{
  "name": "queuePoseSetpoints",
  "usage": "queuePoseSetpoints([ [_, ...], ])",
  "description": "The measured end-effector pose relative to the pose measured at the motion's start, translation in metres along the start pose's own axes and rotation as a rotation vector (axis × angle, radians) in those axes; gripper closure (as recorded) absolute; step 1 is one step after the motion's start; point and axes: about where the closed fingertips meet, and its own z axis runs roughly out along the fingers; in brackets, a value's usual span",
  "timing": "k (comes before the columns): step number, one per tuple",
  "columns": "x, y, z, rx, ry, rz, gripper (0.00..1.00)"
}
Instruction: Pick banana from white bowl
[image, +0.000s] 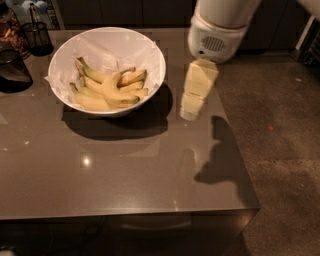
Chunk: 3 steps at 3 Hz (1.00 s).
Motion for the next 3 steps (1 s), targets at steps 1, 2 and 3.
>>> queuePoseSetpoints([
  [1,-0.042,-0.015,0.017,-0.034,0.026,-0.005,0.0],
  [2,-0.053,-0.017,0.017,-0.022,0.003,-0.017,0.0],
  [3,-0.07,-0.018,0.014,0.008,-0.04,0.018,0.0],
])
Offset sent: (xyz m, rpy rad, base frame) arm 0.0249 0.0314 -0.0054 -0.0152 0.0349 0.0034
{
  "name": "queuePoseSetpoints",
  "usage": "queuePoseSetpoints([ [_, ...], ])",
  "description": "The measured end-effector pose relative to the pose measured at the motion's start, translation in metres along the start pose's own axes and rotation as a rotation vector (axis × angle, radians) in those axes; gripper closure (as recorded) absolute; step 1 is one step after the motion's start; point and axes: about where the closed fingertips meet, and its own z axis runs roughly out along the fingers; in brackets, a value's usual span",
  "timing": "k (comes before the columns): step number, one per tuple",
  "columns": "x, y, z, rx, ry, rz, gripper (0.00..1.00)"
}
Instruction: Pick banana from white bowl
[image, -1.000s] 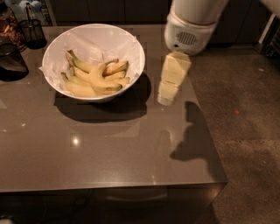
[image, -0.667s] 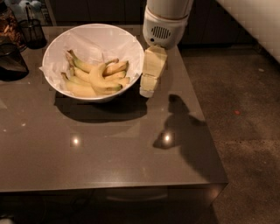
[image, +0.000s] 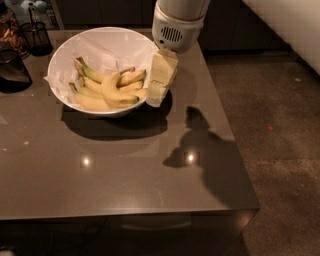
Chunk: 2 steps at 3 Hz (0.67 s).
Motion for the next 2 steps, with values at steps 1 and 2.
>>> queuePoseSetpoints([
  [1,-0.022,0.003,0.005,-0.007,-0.001,0.02,0.0],
  [2,-0.048,0.004,0.017,-0.03,0.017,-0.002,0.0],
])
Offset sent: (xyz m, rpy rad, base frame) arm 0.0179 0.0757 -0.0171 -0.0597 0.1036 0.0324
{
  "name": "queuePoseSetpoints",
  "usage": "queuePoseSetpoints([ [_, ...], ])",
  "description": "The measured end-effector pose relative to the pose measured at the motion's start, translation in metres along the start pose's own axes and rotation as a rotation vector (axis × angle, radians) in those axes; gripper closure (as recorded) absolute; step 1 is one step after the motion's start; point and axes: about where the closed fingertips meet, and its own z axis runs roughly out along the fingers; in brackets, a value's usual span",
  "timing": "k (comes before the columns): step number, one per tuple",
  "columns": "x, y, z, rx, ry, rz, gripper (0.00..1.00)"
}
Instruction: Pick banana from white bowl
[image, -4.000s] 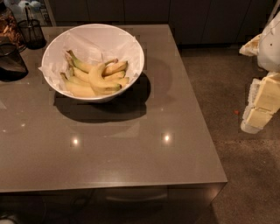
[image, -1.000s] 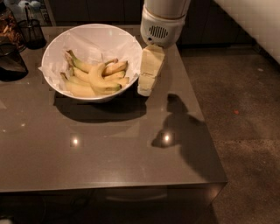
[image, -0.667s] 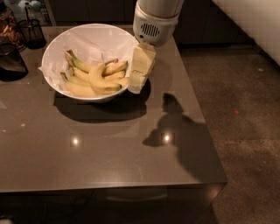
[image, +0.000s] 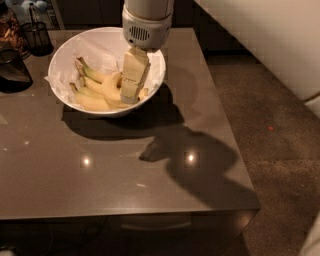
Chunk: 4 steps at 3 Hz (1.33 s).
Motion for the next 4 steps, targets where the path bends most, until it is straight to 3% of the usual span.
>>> queuePoseSetpoints([
  [2,-0.041,0.01,0.026,-0.094,0.003,-0.043,0.0],
  [3,-0.049,0.007,0.036,-0.128,-0.005,-0.03,0.09],
  [4,-0.054,0.003,0.042,-0.156,-0.017,-0.011,0.26],
])
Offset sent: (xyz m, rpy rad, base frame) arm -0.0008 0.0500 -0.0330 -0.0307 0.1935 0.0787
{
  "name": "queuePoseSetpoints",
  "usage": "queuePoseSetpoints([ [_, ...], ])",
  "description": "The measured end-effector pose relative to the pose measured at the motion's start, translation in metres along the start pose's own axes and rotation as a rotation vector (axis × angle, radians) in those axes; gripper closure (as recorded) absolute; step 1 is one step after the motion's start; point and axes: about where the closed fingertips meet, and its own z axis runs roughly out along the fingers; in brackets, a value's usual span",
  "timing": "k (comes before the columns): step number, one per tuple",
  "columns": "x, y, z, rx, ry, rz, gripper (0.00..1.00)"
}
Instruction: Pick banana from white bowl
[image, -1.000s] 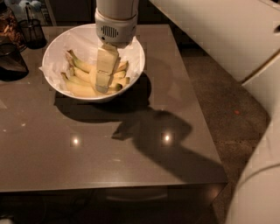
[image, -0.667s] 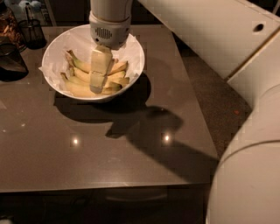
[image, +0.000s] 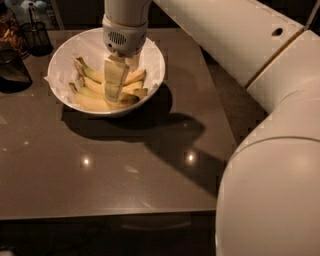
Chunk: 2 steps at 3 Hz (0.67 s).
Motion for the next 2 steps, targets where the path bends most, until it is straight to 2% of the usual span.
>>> queuePoseSetpoints([
  [1,-0.0061,-0.0005,0.0061,-0.025,-0.001,-0.002,0.4],
  [2,-0.012,0.0005,0.0137,-0.055,0.0,-0.015,0.39],
])
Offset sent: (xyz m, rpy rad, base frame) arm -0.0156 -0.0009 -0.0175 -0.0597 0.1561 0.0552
